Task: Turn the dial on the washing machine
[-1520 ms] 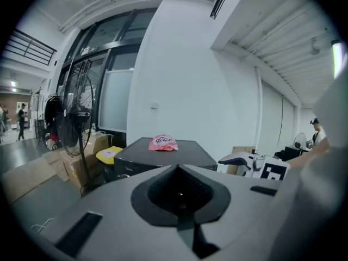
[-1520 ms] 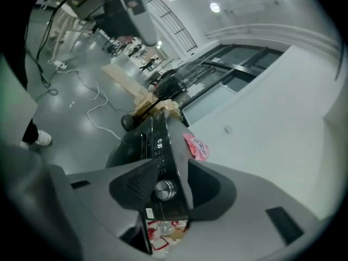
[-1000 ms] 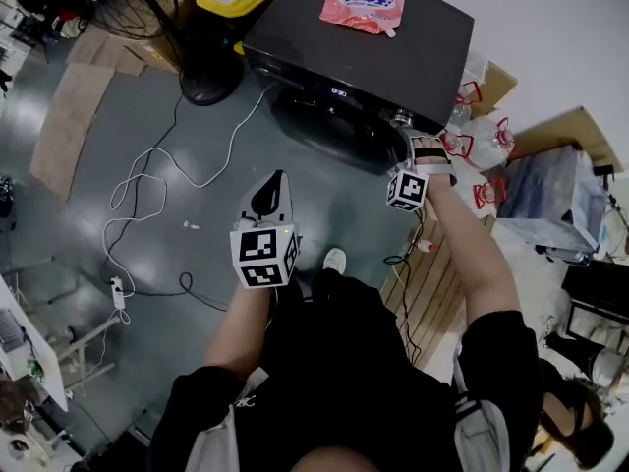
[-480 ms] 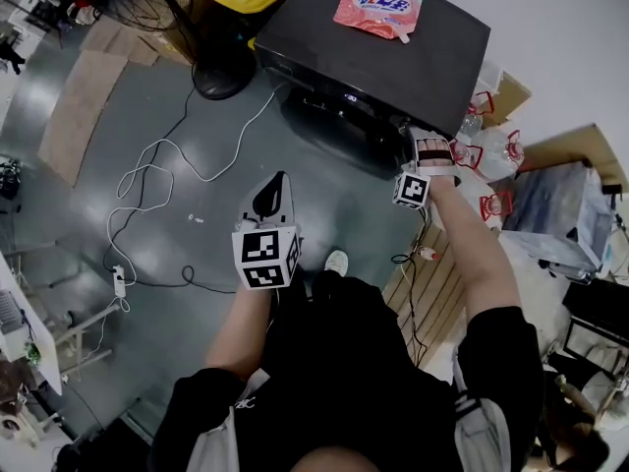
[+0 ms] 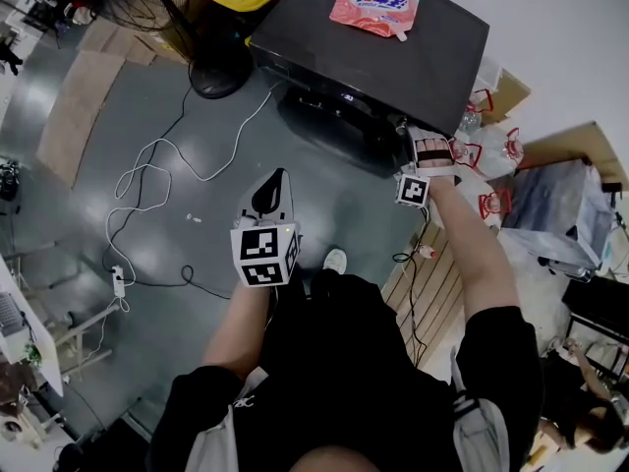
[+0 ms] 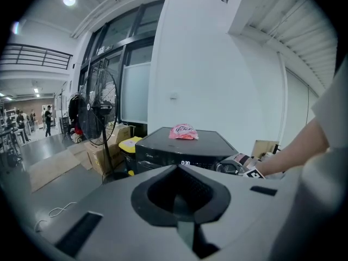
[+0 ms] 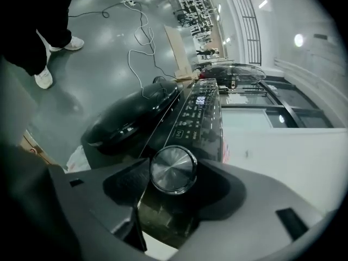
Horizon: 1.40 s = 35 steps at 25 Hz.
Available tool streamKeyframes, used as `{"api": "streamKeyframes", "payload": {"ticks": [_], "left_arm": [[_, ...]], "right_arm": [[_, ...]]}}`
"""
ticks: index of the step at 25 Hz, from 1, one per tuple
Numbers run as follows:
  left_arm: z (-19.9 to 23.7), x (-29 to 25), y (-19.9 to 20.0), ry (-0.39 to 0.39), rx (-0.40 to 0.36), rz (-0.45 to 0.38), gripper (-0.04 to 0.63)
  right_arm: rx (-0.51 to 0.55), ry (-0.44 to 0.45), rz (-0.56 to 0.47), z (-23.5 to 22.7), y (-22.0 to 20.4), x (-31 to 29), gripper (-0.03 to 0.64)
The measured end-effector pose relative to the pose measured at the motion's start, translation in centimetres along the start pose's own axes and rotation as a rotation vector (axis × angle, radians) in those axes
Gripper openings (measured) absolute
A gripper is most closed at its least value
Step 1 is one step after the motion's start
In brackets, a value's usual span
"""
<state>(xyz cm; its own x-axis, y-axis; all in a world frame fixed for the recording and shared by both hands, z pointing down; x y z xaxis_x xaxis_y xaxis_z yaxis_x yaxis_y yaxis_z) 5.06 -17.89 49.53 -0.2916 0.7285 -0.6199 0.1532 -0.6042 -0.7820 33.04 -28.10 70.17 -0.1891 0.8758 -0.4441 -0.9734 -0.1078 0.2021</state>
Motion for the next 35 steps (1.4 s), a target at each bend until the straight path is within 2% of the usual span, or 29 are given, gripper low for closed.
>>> {"api": "streamKeyframes", "payload": {"ticks": [5, 8, 15, 18, 20, 26, 35], "left_arm": [[-0.2, -0.3, 0.2, -0.002, -0.010, 0.003, 0.009], [-0.2, -0.1, 0.1, 0.005, -0.011, 0.004, 0.009], [0.6, 0.5, -0.2, 0.024, -0.005, 0.007, 0.009], [0.8, 0.7, -0.3, 0.026, -0.002, 0.007, 0.009], [0.8, 0.8, -0.3, 0.026, -0.001, 0.005, 0.009], [1.1, 1.0, -0.5, 0.027, 0.002, 0.005, 0.009], [1.6, 0.9, -1.4, 0.032, 0.004, 0.026, 0.009]], "right_arm": [[-0.052, -0.007, 0.018, 0.0, -0.1, -0.2, 0.275], [-0.124, -0.046, 0.055, -0.4, -0.5, -0.3, 0.273], [-0.362, -0.078, 0.165, -0.3, -0.8, -1.3, 0.267], [-0.531, -0.056, 0.216, -0.5, -0.9, -1.4, 0.242], [-0.597, -0.046, 0.251, -0.9, -1.0, -1.4, 0.241], [-0.602, -0.040, 0.254, -0.9, -0.9, -1.4, 0.241], [-0.760, -0.025, 0.282, -1.0, -1.0, -1.6, 0.241]]}}
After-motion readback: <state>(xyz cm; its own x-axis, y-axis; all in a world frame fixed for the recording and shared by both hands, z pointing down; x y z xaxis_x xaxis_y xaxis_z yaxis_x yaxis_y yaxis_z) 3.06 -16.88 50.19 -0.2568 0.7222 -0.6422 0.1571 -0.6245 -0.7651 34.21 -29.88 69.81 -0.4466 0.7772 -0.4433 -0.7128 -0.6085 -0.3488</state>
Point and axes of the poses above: the fingertips, and each gripper's own axes: x backward along the fingers, z to its left, y out of its top, the point moved 1 cm from there along x, backward along the fingers, and after that the axes turned 12 degrees about z, right-handed, at the moved point
